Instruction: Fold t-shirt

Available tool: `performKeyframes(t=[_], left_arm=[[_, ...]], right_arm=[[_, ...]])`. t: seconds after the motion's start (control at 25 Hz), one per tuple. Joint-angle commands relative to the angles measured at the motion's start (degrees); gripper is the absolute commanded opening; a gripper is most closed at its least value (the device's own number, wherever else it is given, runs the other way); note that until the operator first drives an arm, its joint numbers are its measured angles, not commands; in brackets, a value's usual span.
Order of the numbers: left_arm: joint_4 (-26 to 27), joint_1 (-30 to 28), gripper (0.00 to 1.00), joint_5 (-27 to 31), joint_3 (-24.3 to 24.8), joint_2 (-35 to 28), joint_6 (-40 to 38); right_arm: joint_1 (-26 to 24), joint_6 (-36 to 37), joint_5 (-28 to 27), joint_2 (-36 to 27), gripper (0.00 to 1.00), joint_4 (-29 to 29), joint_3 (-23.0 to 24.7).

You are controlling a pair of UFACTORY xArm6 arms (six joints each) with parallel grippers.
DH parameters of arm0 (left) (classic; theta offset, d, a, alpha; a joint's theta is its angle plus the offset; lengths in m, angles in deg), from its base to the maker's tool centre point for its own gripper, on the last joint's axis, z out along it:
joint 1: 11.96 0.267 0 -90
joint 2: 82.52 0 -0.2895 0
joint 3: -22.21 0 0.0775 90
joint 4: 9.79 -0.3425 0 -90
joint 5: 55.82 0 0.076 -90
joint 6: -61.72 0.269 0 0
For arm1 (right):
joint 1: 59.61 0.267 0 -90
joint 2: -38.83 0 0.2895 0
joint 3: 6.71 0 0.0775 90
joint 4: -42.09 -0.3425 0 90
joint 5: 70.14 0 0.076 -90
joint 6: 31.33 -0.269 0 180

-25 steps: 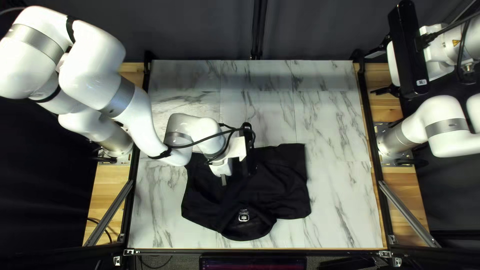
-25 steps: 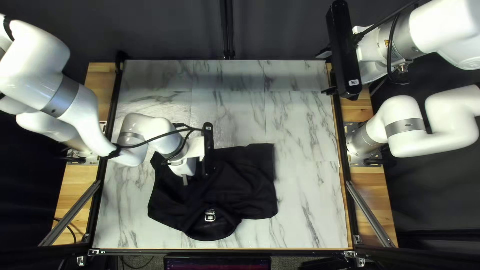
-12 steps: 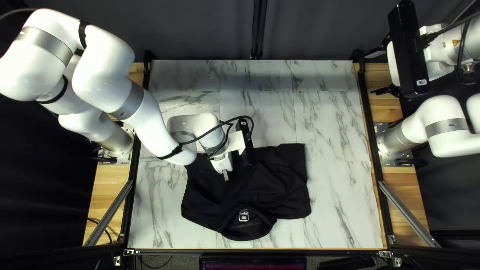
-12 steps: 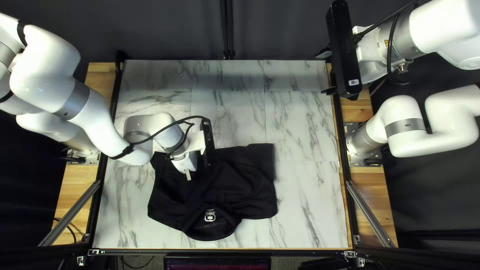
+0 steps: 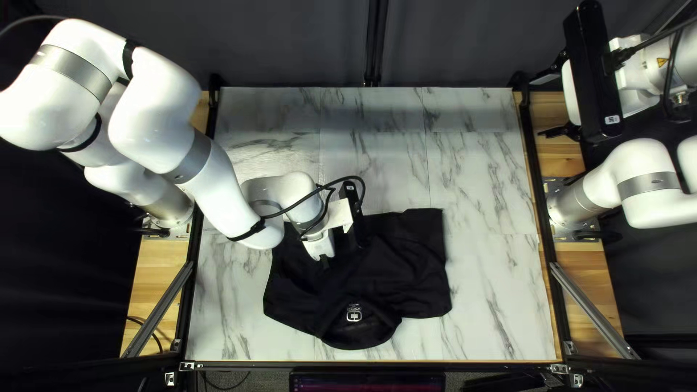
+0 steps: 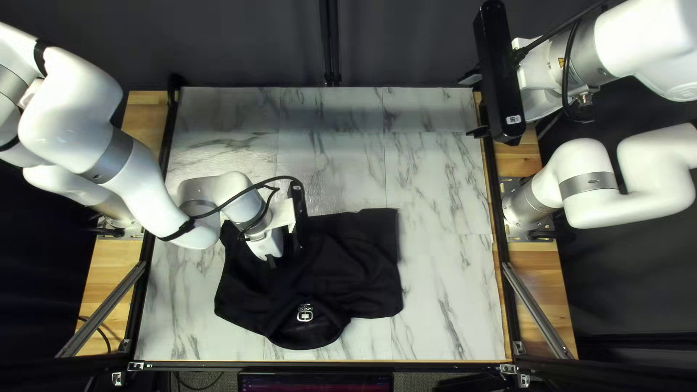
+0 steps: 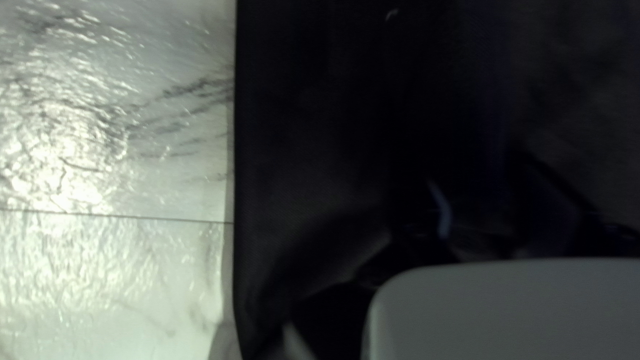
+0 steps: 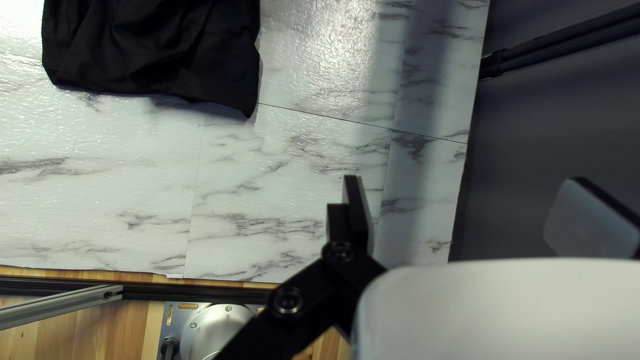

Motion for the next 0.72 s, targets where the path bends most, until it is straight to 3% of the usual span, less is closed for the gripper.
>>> performKeyframes(t=[0.04, 0.16, 0.4, 0.6, 0.64, 0.68, 0.72], left_arm=[[-9.99, -1.40, 0.00, 4.26, -0.59, -4.02, -10.44], [-15.29, -2.44, 0.00, 7.85, -2.53, -5.21, -15.98], [-24.68, -7.99, 0.00, 16.00, -11.02, -3.45, -27.61], [-27.19, -13.13, 0.05, 19.21, -19.33, 2.34, -31.36], [-26.89, -14.28, 0.16, 19.32, -21.19, 4.26, -31.49], [-26.58, -14.99, 0.58, 19.33, -22.27, 5.42, -31.37], [-25.56, -16.17, 0.80, 19.29, -24.25, 7.60, -30.50]], right_arm=[[0.00, 0.00, 0.00, 0.00, 1.00, 0.00, 0.00], [0.00, 0.00, 0.00, 0.00, 1.00, 0.00, 0.00], [0.00, 0.00, 0.00, 0.00, 1.00, 0.00, 0.00], [0.00, 0.00, 0.00, 0.00, 1.00, 0.00, 0.00], [0.00, 0.00, 0.00, 0.00, 1.00, 0.00, 0.00], [0.00, 0.00, 0.00, 0.00, 1.00, 0.00, 0.00], [0.00, 0.00, 0.00, 0.00, 1.00, 0.00, 0.00]])
